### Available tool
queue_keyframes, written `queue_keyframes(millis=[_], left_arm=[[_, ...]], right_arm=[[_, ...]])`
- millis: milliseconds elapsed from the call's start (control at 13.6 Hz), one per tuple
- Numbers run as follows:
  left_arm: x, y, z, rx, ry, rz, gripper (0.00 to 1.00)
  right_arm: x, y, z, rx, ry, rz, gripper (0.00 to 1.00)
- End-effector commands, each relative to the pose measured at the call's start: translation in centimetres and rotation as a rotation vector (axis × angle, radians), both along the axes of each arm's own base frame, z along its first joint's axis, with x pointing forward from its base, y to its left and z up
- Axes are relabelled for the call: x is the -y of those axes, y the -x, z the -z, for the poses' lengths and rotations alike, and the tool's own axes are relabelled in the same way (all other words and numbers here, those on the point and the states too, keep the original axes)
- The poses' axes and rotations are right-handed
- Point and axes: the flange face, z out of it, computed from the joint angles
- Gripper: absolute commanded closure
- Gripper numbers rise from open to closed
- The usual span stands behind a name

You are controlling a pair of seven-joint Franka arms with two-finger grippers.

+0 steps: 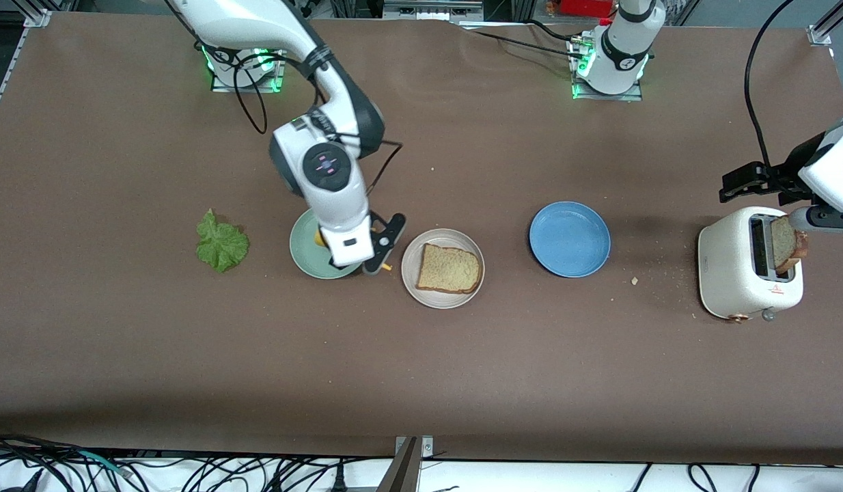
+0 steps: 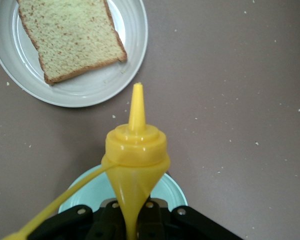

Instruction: Make sandwich in beige plate with both arms

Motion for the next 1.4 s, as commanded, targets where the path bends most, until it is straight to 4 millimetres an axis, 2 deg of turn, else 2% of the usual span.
queue_keyframes(millis=[0, 147, 441, 514, 808, 1175, 1322], left_arm=[[-0.2, -0.3, 0.0, 0.004, -0.037, 0.014, 0.0], [-0.1, -0.3, 0.0, 0.004, -0.037, 0.015, 0.0], [-0.2, -0.4, 0.1, 0.002, -0.035, 0.014, 0.0], [-0.1, -0.4, 0.1, 0.002, -0.035, 0.015, 0.0], [-0.2, -0.5, -0.1, 0.019, -0.038, 0.014, 0.0], [-0.2, -0.5, -0.1, 0.019, -0.039, 0.014, 0.0], [-0.3, -0.5, -0.1, 0.019, -0.04, 0.013, 0.0]], right_arm=[[-3.2, 2.4, 0.6, 0.077, 0.107, -0.065, 1.0], [-5.4, 4.7, 1.8, 0.092, 0.175, -0.125, 1.0], [-8.1, 7.7, 5.3, 0.111, 0.296, -0.243, 1.0], [-8.8, 8.5, 5.5, 0.123, 0.315, -0.27, 1.0], [-9.1, 8.7, 6.3, 0.129, 0.335, -0.282, 1.0], [-9.4, 8.2, 5.7, 0.138, 0.331, -0.283, 1.0], [-8.9, 7.9, 5.1, 0.132, 0.341, -0.267, 1.0]])
